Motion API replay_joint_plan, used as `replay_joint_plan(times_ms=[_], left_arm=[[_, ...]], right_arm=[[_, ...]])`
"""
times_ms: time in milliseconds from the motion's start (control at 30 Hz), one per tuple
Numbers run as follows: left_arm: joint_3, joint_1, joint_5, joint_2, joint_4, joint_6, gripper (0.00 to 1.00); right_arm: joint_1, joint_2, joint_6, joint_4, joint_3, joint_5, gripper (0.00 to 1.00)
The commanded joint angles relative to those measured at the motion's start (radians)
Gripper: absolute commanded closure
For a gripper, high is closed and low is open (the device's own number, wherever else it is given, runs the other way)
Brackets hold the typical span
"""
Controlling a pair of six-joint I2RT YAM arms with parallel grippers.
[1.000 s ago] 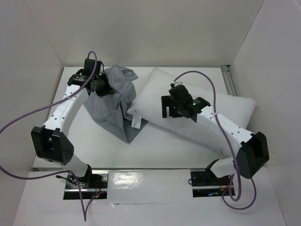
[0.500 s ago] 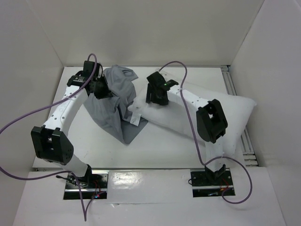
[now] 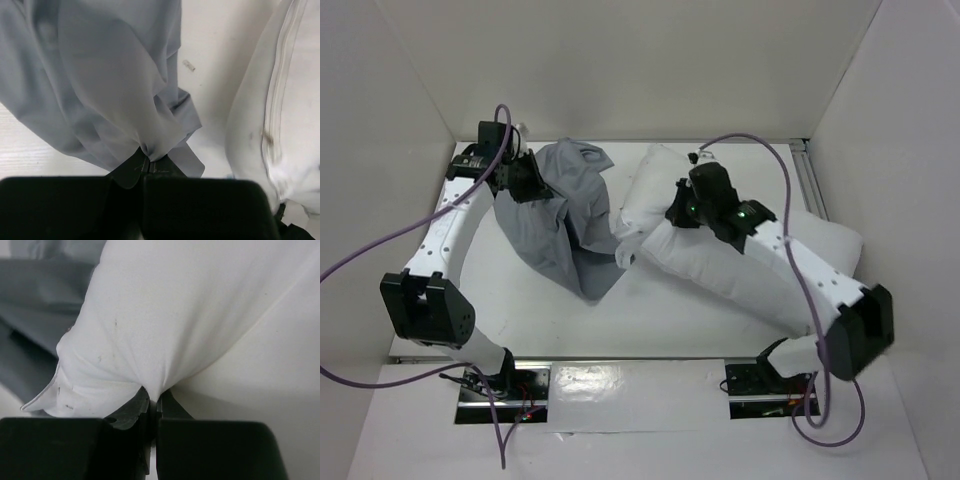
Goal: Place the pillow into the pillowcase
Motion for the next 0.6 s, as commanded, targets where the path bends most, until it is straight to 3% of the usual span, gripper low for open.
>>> replay_joint_plan(times_ms=[0,200,567], left_arm=[[0.078,0.015,0.088,0.012,0.006,0.053,1.0],[0.132,0.025,0.151,0.077,-0.003,0.071,1.0],[0.15,0.025,0.133,0.116,-0.003,0.071,1.0]], right_arm=[[0.042,-0.211,-0.134,0.031,-0.082,-0.115,1.0],[0.127,-0.426,-0.259,0.022,-0.231,-0.308,1.0],[0.252,-0.399,-0.326,-0.137,-0.192,-0.476,1.0]])
